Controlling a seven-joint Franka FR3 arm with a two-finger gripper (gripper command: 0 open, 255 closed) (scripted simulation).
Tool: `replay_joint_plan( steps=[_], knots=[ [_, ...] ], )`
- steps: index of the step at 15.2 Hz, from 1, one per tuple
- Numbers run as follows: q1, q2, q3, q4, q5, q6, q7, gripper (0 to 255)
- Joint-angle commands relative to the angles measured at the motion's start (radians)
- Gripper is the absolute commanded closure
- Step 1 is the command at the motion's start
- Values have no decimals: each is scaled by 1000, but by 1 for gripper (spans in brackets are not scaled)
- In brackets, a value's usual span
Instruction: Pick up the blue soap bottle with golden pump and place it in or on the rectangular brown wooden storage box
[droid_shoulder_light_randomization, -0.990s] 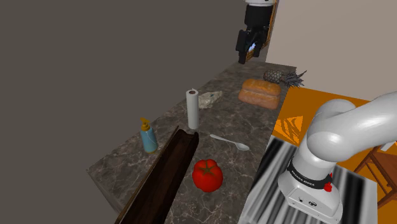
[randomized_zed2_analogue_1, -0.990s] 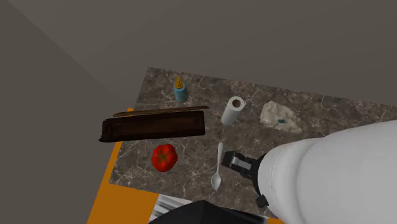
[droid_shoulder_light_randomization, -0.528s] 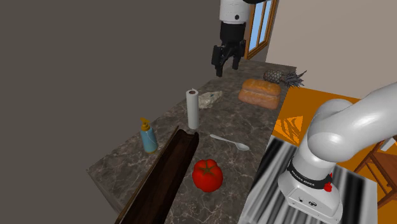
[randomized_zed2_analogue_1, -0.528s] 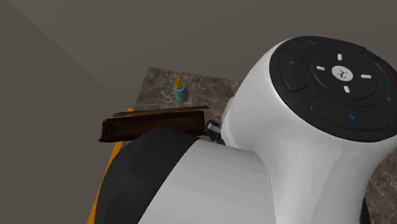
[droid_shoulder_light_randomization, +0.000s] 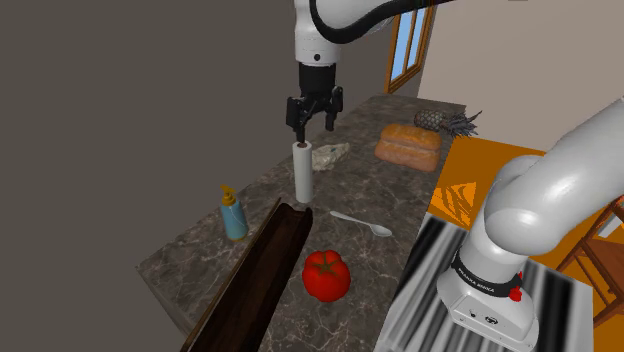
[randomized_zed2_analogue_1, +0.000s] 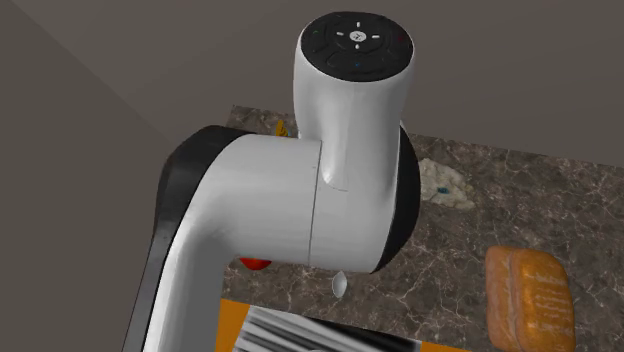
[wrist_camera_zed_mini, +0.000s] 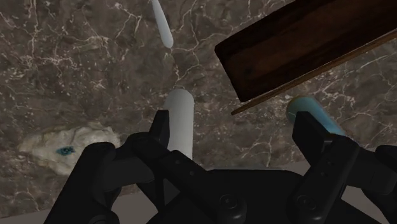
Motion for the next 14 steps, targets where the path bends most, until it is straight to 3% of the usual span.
replay_joint_plan(
  steps=[1,7,14],
  knots=[
    [3,63,25,29,3,35,34,0],
    [16,269,96,143,-18,126,144,0],
    [52,533,149,336,-93,186,280,0]
  ],
)
